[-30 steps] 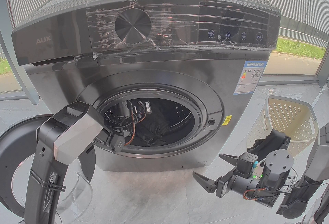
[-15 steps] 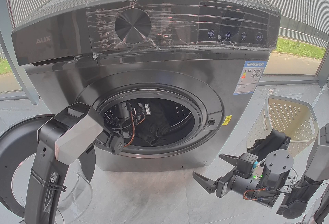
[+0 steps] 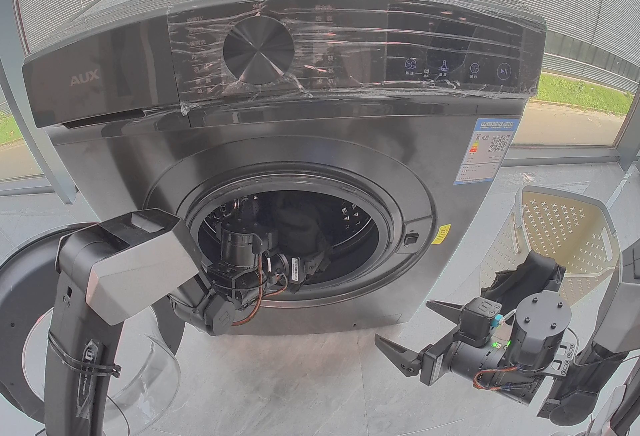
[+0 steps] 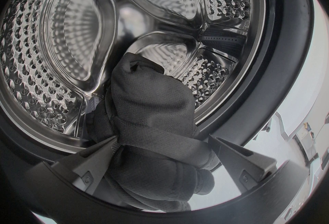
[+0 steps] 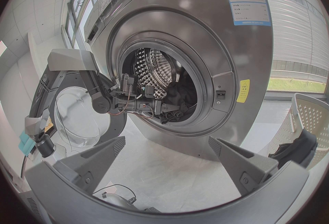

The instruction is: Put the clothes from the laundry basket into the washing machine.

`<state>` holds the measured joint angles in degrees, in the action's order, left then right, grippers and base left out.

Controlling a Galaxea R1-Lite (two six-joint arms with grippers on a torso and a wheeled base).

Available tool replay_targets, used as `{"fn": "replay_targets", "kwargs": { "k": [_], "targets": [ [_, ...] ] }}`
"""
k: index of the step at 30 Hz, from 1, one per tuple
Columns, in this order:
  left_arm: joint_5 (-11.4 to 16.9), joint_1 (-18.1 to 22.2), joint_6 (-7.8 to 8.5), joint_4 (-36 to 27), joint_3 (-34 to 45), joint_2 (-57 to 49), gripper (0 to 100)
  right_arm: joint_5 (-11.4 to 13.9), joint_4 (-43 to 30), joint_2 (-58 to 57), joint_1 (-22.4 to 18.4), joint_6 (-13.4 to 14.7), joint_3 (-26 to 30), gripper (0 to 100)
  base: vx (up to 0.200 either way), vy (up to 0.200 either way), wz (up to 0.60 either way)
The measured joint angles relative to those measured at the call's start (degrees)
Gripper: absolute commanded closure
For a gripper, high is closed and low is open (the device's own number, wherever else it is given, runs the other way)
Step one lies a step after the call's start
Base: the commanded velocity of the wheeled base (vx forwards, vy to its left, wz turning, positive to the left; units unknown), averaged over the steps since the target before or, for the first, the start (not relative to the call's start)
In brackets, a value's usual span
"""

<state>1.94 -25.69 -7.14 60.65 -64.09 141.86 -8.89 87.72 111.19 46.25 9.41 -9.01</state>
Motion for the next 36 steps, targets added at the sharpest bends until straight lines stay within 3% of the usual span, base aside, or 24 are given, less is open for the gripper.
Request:
{"fn": "replay_targets", "kwargs": {
  "k": [6, 7, 16, 23, 32, 36],
  "targets": [
    [0.35, -0.22, 0.22, -0.11, 0.98, 0.11, 0, 0.00, -0.05, 0.00, -0.02, -0.02, 0.04, 0, 0.000, 0.000, 0.00],
    [0.35, -0.22, 0.22, -0.11, 0.98, 0.28, 100, 0.00, -0.05, 0.00, -0.02, 0.00, 0.04, 0, 0.000, 0.000, 0.00],
    [0.29, -0.94, 0.06, 0.20, -0.61, 2.44, 100, 0.00, 0.02, -0.02, 0.02, 0.00, 0.04, 0, 0.000, 0.000, 0.00],
    [-0.49, -0.88, -0.95, 0.50, -4.21, 3.17, 100, 0.00, -0.02, -0.11, 0.20, -0.02, 0.04, 0, 0.000, 0.000, 0.00],
    [-6.69, 0.89, -1.88, 3.16, -14.69, 4.64, 100, 0.00, -0.05, -0.11, 0.52, 0.00, 0.04, 0, 0.000, 0.000, 0.00],
    [-8.01, 2.12, -2.05, 3.69, -18.49, 5.83, 100, 0.00, -0.05, -0.13, 0.61, -0.02, 0.04, 0, 0.000, 0.000, 0.00]
  ]
}}
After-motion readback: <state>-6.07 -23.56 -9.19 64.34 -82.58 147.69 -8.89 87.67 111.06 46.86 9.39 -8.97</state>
